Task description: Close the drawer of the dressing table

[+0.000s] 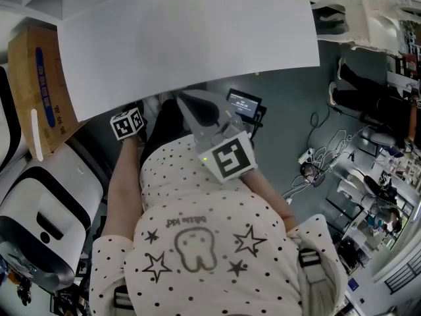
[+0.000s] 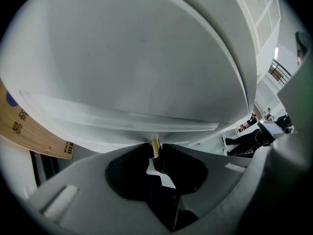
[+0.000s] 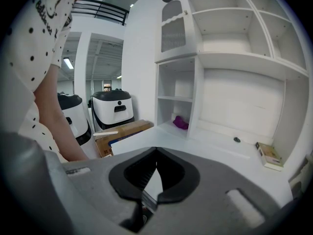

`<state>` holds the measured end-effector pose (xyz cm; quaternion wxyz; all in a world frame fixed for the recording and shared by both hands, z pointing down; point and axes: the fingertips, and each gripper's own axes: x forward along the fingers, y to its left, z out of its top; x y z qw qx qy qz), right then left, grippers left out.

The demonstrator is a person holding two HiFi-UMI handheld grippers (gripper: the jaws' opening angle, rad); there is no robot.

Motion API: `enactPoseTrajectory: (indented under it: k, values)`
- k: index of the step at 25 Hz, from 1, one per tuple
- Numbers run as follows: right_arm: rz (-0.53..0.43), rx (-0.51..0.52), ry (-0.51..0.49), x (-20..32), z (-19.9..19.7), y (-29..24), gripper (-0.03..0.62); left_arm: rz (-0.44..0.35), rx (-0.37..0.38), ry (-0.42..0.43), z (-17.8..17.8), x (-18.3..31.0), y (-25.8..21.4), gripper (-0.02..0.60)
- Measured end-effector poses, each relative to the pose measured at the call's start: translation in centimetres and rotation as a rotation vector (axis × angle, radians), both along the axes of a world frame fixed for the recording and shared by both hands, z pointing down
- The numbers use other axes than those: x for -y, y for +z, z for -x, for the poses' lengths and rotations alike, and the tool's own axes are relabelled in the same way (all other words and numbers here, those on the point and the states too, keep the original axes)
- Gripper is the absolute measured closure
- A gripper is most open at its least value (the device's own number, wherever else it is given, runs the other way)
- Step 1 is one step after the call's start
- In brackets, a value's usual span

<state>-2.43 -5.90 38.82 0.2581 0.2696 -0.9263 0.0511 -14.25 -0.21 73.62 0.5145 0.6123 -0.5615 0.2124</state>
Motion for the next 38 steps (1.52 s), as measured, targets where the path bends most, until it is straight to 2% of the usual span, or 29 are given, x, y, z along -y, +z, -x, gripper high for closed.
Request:
enactPoseTrajectory:
  k: [7, 18, 24, 31, 38]
  values:
    - [-0.003, 0.0, 0.002, 0.0, -0.1, 0.0, 0.594, -0.015, 0.003, -0.041, 0.2, 1.1, 0.1, 0.5]
    - [0.0, 0.008, -0.001, 0.2, -1.1, -0.2, 0.594, -0.013, 0.0, -0.06, -0.2, 1.2, 0.1, 0.5]
    - [-0.024, 0.019, -0.037, 1.1, -2.1, -0.4, 0.594, -0.001, 0.024, -0.098, -0.4, 1.2, 0.1, 0.5]
    - [-0.045, 0.037, -0.066, 4.5, -4.0, -1.1, 0.594, 0.028, 0.073, -0.195, 0.1, 1.1, 0.2, 0.508]
    - [-0.045, 0.019, -0.091, 6.4, -5.5, -0.9, 0.592, 0.04, 0.103, -0.208, 0.7, 0.8, 0.3, 0.508]
